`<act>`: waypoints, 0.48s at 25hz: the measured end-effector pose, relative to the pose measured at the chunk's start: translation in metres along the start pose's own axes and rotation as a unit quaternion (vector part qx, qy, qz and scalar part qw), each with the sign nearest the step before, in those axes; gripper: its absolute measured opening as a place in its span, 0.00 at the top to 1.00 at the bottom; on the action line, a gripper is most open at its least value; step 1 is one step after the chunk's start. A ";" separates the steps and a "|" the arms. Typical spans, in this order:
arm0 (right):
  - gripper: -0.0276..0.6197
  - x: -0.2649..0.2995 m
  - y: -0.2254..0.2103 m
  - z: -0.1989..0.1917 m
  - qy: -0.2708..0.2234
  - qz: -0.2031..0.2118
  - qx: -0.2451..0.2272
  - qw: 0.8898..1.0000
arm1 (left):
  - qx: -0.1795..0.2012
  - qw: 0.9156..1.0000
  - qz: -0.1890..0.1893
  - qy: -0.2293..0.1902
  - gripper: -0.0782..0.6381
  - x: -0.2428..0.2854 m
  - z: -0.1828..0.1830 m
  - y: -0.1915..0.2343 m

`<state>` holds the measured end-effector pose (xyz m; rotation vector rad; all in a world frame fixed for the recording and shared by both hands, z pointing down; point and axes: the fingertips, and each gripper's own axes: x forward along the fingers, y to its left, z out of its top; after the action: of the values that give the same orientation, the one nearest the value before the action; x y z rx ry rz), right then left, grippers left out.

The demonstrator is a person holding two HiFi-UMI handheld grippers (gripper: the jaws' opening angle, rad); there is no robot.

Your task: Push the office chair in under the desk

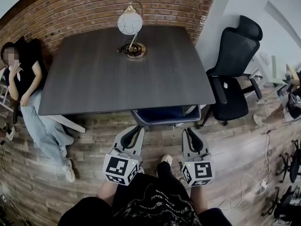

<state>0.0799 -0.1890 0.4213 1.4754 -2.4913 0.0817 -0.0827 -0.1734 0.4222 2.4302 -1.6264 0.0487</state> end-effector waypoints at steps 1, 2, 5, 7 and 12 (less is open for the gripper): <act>0.90 -0.001 0.000 0.002 -0.002 -0.001 -0.001 1.000 | 0.000 1.000 0.001 0.000 0.85 -0.001 0.000 -0.001; 0.92 -0.002 0.000 0.003 -0.005 -0.002 0.000 1.000 | 0.005 1.000 0.006 0.000 0.86 -0.002 -0.001 0.000; 0.95 0.000 0.002 0.006 -0.012 0.005 0.015 1.000 | 0.025 0.999 0.040 -0.005 0.88 -0.001 0.001 0.007; 0.95 0.000 0.005 0.004 -0.014 0.007 0.022 1.000 | 0.019 0.999 0.045 -0.005 0.88 -0.003 -0.001 0.007; 0.95 -0.001 0.004 0.007 -0.025 -0.003 0.014 1.000 | 0.024 0.999 0.038 -0.010 0.88 -0.004 0.003 0.006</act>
<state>0.0756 -0.1879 0.4149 1.5146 -2.5349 0.0811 -0.0897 -0.1723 0.4195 2.4102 -1.7453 0.0756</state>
